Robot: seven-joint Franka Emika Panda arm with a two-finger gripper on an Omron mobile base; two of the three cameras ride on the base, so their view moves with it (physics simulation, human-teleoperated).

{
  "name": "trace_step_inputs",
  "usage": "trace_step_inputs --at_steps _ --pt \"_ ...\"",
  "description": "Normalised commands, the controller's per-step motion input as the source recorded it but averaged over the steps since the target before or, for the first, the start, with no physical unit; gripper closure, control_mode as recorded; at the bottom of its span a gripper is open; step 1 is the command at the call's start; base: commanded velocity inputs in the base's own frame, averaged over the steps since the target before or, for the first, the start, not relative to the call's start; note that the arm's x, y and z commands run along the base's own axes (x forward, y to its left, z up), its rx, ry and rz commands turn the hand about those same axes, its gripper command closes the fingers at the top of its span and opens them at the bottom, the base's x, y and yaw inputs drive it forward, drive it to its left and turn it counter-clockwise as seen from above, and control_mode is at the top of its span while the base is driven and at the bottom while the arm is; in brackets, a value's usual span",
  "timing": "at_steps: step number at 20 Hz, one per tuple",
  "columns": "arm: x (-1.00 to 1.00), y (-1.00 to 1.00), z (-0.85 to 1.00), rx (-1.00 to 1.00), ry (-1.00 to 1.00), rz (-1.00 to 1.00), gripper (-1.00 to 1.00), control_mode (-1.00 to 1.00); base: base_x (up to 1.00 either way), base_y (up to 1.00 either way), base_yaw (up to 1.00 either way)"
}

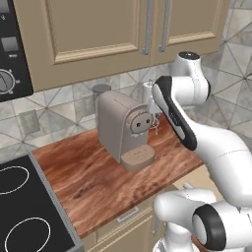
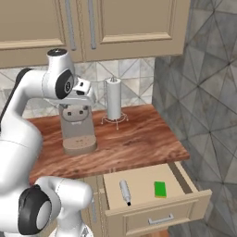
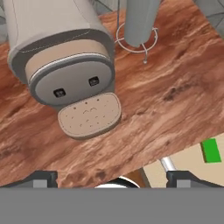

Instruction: Restock the sink supplies by placing the sponge and soap dispenser on the counter and next to the sink. Make sure the soap dispenser is upright.

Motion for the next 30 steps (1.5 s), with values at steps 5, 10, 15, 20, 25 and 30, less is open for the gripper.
trace_step_inputs --at_steps 5,10,15,20,25,30 --pt "0.0 -0.2 -0.37 0.05 0.0 -0.02 -1.0 -1.0 0.0 0.0 -0.01" --pt "0.0 -1.0 -0.7 0.31 -0.01 0.0 -1.0 -1.0 0.0 0.0 0.0" --pt "0.0 -0.91 -0.98 0.29 0.16 -0.02 -1.0 -1.0 0.0 0.0 0.0" --pt "-0.01 -0.91 -1.0 0.27 0.2 -0.05 -1.0 -1.0 0.0 0.0 0.0" --pt "-0.01 -0.58 -0.77 0.15 0.09 -0.01 -1.0 -1.0 0.0 0.0 0.0" --pt "0.0 -0.47 -0.76 0.11 0.0 0.0 -1.0 -1.0 0.0 0.0 0.0"
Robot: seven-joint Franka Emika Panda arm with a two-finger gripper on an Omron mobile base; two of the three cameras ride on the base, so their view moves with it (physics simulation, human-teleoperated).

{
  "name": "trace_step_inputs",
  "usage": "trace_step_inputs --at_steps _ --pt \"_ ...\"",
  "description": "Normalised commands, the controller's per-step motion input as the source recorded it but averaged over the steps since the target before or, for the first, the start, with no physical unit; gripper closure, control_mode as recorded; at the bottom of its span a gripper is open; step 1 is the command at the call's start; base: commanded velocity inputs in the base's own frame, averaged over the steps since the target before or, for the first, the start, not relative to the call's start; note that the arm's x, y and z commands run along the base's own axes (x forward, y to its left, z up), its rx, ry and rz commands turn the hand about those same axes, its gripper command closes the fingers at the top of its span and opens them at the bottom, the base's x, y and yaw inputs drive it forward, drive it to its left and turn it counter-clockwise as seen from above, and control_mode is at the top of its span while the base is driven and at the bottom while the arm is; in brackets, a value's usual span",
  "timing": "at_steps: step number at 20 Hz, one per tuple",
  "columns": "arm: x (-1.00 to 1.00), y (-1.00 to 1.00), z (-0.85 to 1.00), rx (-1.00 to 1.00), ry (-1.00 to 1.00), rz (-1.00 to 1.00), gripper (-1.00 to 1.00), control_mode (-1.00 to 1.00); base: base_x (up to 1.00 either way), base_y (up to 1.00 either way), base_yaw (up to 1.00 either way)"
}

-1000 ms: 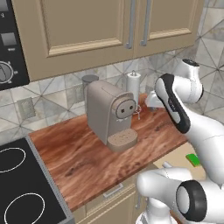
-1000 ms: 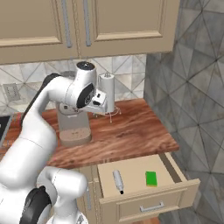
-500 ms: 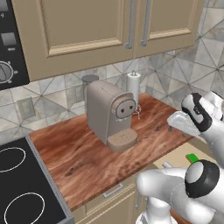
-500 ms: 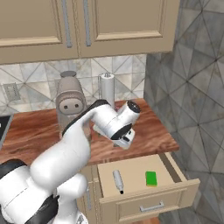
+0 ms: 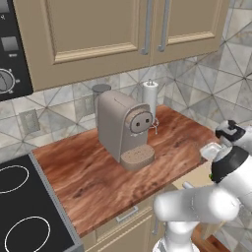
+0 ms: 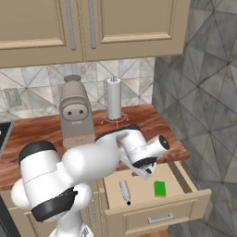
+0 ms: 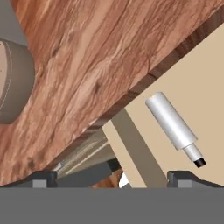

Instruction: Restock the sink supplies by placing the sponge and soap dispenser on the counter and next to the sink. Make sure the soap dispenser is upright.

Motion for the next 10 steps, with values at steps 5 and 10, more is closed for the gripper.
trace_step_inputs --at_steps 5,10 --pt "-0.07 -0.23 -0.44 0.03 0.0 0.0 -1.0 -1.0 0.0 0.0 0.0" --pt "-0.09 -0.18 -0.33 0.07 0.0 -0.03 -1.0 -1.0 0.0 0.0 0.0"
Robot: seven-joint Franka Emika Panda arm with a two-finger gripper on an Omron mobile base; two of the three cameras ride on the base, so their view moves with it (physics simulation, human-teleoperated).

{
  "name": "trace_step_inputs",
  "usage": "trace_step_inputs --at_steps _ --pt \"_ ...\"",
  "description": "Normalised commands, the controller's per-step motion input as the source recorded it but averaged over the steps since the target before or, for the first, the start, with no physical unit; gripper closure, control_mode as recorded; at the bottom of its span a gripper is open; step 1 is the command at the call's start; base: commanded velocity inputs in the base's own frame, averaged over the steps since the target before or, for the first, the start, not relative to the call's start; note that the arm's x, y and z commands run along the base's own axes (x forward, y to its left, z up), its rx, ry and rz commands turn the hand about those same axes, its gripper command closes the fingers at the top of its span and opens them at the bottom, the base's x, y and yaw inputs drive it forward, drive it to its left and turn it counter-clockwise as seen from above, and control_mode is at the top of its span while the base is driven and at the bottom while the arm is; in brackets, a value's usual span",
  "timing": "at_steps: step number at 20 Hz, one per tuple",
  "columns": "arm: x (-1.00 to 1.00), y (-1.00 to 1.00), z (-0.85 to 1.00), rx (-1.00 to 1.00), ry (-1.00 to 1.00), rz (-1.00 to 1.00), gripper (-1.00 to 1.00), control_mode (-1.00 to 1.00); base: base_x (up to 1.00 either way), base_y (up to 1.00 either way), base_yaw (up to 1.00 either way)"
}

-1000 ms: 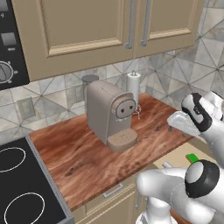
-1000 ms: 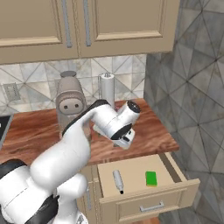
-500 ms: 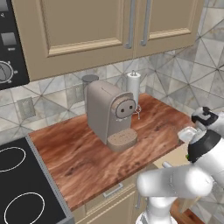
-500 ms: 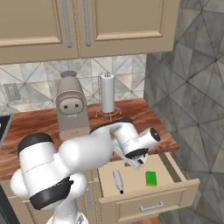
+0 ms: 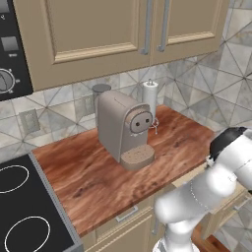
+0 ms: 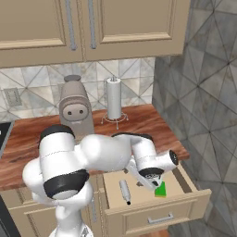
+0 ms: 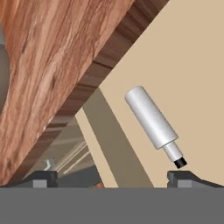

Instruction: Restock the sink supplies by placing the sponge and soap dispenser on the counter and next to the sink. Make sure the soap dispenser is upright.

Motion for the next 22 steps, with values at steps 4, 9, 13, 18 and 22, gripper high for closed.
trace_step_inputs --at_steps 4,9,13,18,22 --pt "-0.18 -0.2 -0.42 0.1 0.0 -0.02 -1.0 -1.0 0.0 0.0 0.0" --pt "-0.42 -0.13 -0.34 0.07 0.0 -0.04 -1.0 -1.0 0.0 0.0 0.0" --pt "-0.81 -0.18 -0.18 0.08 0.01 -0.08 -1.0 -1.0 0.0 0.0 0.0" --pt "-1.0 -0.36 0.0 0.09 0.0 -0.12 -1.0 -1.0 0.0 0.0 0.0" --pt "-0.92 -0.47 0.06 0.03 0.0 -0.08 -1.0 -1.0 0.0 0.0 0.0"
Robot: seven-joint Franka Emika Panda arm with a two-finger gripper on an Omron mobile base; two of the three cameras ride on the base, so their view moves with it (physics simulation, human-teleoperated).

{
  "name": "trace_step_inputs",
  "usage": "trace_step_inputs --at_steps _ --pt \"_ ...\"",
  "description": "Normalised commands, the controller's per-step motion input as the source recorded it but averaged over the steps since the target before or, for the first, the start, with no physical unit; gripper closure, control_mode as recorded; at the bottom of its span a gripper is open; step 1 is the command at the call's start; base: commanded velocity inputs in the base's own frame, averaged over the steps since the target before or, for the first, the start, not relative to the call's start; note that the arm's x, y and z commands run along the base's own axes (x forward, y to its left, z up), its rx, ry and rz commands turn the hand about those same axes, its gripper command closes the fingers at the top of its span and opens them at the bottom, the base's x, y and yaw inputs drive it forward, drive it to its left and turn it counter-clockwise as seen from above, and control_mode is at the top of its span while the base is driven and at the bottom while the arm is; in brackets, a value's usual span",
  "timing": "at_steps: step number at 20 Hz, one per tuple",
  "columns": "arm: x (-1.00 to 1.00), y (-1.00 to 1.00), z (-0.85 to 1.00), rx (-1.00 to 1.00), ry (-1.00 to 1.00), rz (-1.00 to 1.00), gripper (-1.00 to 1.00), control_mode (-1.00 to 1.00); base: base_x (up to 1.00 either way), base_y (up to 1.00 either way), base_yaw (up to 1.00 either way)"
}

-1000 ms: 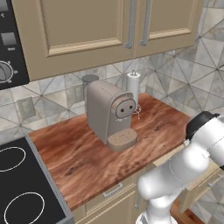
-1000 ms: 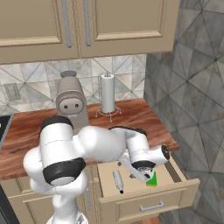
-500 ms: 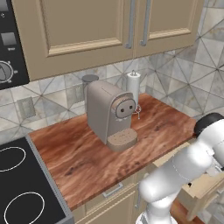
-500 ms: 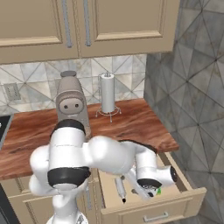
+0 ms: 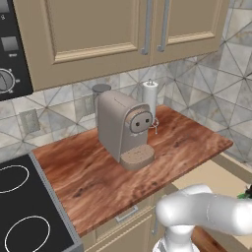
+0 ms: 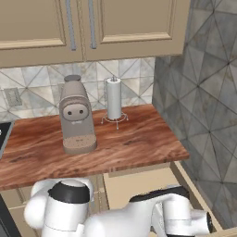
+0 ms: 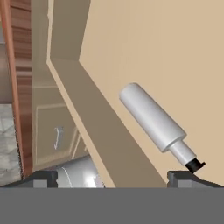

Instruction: Restock the sink supplies by placing the sponge and soap dispenser on the counter and next to the sink. Make sure the soap dispenser is upright.

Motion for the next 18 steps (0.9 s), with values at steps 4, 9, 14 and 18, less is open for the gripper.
trace_step_inputs --at_steps 4,9,14,18 --pt "0.25 -0.02 0.05 -0.03 0.07 -0.01 -1.0 -1.0 0.0 0.0 0.0" --pt "0.59 -0.03 0.11 -0.22 -0.01 0.01 -1.0 -1.0 0.0 0.0 0.0" --pt "0.19 -0.22 0.0 -0.3 -0.03 0.01 -1.0 -1.0 0.0 0.0 0.0" --pt "0.19 -0.45 -0.06 -0.28 0.02 0.02 -1.0 -1.0 0.0 0.0 0.0"
